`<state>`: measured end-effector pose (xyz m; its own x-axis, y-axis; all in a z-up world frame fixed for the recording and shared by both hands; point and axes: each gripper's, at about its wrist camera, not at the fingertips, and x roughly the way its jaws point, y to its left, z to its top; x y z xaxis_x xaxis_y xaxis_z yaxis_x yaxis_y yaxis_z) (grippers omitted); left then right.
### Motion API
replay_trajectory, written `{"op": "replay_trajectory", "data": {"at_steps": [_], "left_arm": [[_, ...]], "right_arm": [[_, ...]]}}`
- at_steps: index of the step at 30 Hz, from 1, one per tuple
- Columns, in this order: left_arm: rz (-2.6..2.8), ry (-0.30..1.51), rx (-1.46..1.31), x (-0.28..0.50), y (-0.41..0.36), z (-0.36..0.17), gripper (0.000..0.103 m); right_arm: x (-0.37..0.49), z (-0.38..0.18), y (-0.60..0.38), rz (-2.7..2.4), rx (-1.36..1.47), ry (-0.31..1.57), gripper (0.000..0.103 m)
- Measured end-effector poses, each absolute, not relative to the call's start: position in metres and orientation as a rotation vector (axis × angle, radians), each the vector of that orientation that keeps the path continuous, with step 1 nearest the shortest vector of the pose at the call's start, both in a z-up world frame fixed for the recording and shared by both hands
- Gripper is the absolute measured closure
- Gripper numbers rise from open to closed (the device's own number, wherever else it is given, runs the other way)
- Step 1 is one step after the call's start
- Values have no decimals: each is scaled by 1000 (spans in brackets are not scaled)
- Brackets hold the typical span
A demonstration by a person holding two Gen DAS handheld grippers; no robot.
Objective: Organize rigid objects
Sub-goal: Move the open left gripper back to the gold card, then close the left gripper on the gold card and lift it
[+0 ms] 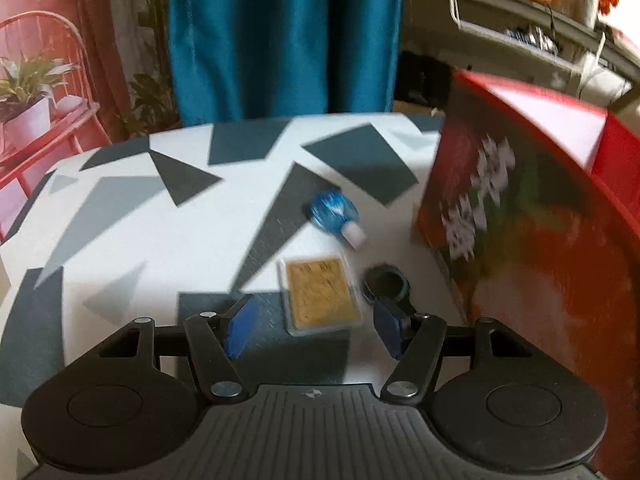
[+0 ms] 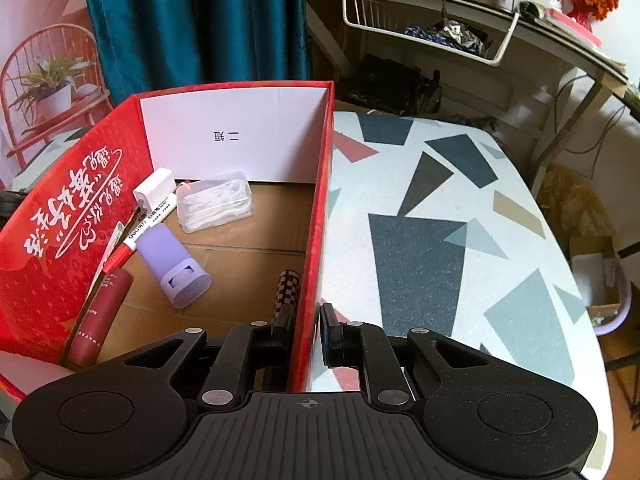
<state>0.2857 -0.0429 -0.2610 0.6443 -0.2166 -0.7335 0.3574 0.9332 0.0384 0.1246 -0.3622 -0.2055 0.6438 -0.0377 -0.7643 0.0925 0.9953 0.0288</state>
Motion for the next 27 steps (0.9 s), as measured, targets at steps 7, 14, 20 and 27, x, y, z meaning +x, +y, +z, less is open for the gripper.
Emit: {"op": "replay_trajectory", "data": {"at_steps": [7,14,20,27], "left_arm": [[-283,804,219,288,-51,-267,35],[-262,793,214,300,-57,-267,35],[-233,786,191,310,-59,-269,35],[-261,771,207,296,-62,-267,54]], "right_arm": [[127,-207,-364,-68,65,868,90],[127,-208,-365,-66,68,863,90],[127,-209,-365,-66,71,858,90],[125,-208,-365,-69,82,853,91]]}}
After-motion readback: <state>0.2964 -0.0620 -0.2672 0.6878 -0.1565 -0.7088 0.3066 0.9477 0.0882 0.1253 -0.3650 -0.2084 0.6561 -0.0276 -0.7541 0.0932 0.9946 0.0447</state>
